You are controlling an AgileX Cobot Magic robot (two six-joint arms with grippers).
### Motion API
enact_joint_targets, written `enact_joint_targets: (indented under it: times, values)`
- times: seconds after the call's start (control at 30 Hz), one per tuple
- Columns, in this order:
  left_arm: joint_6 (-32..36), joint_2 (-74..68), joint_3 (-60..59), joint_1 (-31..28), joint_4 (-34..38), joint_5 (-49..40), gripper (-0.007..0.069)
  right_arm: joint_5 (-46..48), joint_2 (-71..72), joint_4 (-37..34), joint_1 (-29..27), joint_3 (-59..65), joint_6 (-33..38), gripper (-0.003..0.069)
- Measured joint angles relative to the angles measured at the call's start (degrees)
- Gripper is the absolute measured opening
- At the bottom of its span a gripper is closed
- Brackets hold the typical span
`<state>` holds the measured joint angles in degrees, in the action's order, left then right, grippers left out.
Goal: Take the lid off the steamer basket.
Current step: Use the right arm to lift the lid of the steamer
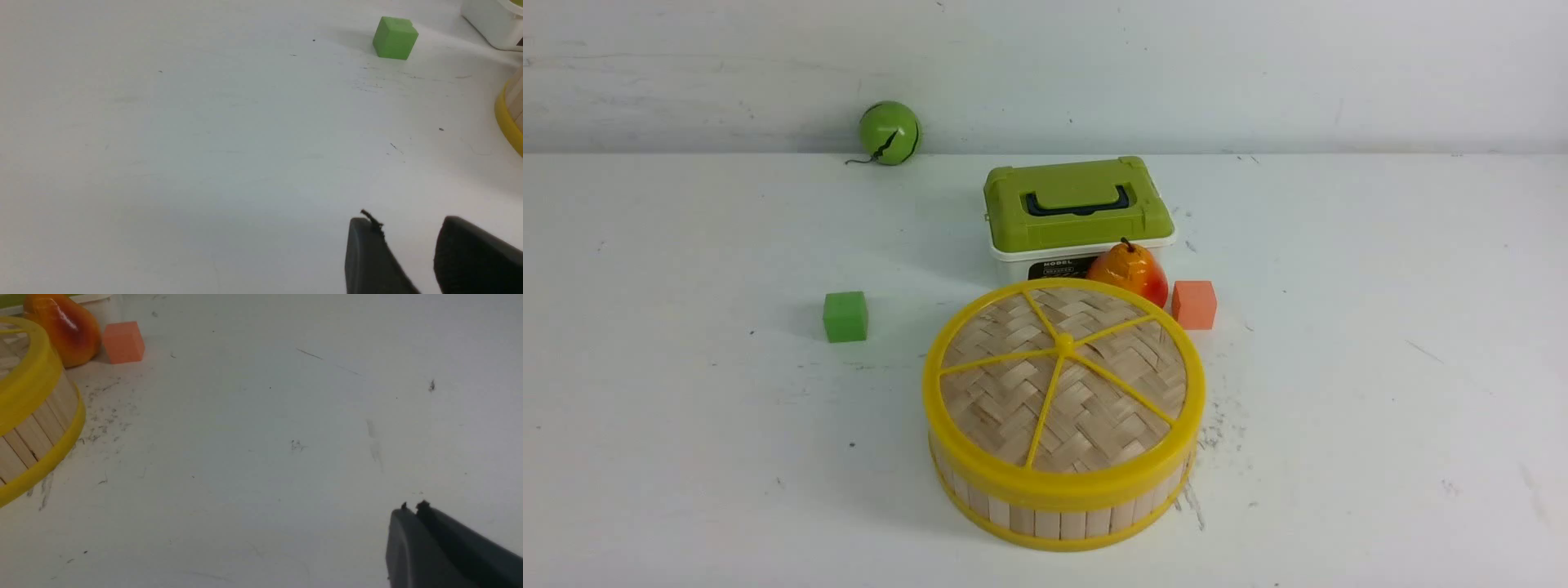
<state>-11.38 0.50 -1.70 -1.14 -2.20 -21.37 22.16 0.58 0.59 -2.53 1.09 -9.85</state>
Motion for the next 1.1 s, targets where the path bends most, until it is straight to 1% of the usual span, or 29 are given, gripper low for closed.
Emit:
enact_joint_targets:
  times: [1.1]
  values:
    - [0.00,0.00,0.00,0.00,0.00,0.00,0.0239,0.00,0.00,0.00,0.00,0.00,0.00,0.0062]
